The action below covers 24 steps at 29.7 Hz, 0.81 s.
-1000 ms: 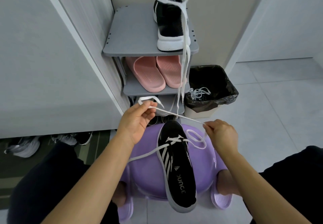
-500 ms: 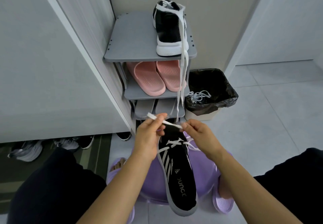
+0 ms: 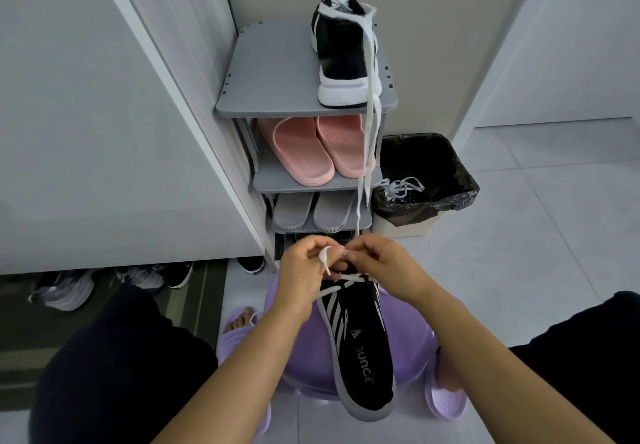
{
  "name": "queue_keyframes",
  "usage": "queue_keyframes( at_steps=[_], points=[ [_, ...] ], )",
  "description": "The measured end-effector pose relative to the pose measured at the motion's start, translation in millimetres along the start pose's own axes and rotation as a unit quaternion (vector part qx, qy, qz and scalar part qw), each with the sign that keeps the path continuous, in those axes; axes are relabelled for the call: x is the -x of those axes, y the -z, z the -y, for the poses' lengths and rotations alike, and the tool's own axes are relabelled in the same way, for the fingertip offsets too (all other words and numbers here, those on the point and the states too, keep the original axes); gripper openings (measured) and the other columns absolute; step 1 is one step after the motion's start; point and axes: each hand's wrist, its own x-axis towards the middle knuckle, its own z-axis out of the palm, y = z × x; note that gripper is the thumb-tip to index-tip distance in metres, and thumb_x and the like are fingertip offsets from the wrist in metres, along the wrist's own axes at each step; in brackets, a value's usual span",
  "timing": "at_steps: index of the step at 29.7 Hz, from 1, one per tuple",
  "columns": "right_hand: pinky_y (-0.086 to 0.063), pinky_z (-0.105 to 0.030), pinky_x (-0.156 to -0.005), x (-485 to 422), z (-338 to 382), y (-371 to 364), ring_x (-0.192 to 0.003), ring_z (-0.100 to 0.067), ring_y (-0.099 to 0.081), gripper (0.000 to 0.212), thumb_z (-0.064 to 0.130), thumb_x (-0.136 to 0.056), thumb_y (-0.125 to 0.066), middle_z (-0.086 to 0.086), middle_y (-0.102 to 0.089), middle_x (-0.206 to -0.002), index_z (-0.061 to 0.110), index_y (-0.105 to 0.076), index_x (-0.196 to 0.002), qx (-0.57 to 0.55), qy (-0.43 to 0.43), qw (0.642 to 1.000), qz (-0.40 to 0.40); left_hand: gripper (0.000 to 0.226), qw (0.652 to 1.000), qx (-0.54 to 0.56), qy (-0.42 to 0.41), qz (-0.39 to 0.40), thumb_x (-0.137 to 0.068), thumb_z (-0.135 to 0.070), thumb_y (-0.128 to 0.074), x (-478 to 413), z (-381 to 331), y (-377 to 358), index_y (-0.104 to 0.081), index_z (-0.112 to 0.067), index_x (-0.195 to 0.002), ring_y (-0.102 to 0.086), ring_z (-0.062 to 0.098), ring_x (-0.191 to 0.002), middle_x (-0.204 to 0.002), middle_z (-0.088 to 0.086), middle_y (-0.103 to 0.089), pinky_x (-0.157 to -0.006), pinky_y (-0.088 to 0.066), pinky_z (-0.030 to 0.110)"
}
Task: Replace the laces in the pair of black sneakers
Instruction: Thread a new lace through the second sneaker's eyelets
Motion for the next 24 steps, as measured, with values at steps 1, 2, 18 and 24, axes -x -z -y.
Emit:
queue_keyframes(
  at_steps=[1,2,18,24],
  points=[
    [-0.04,-0.018,-0.061,-1.7,-1.1,1.9,-0.058,0.0,-0.046,0.012,0.014,-0.09,-0.059,0.003,-0.055,-0.068,0.021,-0.061,-0.081,0.009,-0.001,1.0,-0.005,0.012,1.0,0.01,0.008,-0.015,-0.084,-0.001,-0.063,-1.8,-0.4,4.2,-0.065,-0.011,-0.078,-0.061,0.008,-0.053,-0.063,0.001,-0.065,-0.05,-0.05,0.017],
    [-0.037,-0.016,-0.057,-1.0,-3.7,6.4,-0.053,0.001,-0.041,0.017,0.013,-0.09,-0.059,0.004,-0.051,-0.064,0.023,-0.059,-0.076,0.024,-0.011,1.0,-0.011,0.012,0.999,0.022,0.015,-0.033,-0.083,-0.001,-0.064,-3.5,0.5,9.7,-0.066,-0.011,-0.078,-0.06,0.007,-0.052,-0.062,0.001,-0.065,-0.049,-0.05,0.017],
    [-0.049,-0.015,-0.071,5.8,-1.1,1.5,-0.067,-0.001,-0.06,0.013,0.008,-0.08,-0.071,-0.004,-0.068,-0.075,0.003,-0.07,-0.092,-0.042,-0.082,0.995,0.038,0.01,0.96,-0.259,-0.089,0.05,-0.096,-0.01,-0.047,-0.3,18.1,0.9,-0.052,-0.013,-0.104,-0.062,0.011,-0.064,-0.071,-0.006,-0.06,-0.07,-0.054,0.03],
    [-0.038,-0.007,-0.055,7.6,-13.8,0.2,-0.056,-0.002,-0.049,0.007,0.006,-0.08,-0.069,0.002,-0.058,-0.061,0.009,-0.068,-0.074,-0.051,-0.135,0.989,-0.035,0.007,0.952,-0.29,-0.043,0.089,-0.096,-0.021,-0.046,0.1,27.0,3.4,-0.045,-0.014,-0.096,-0.061,0.019,-0.069,-0.074,0.001,-0.062,-0.073,-0.053,0.043]
  ],
)
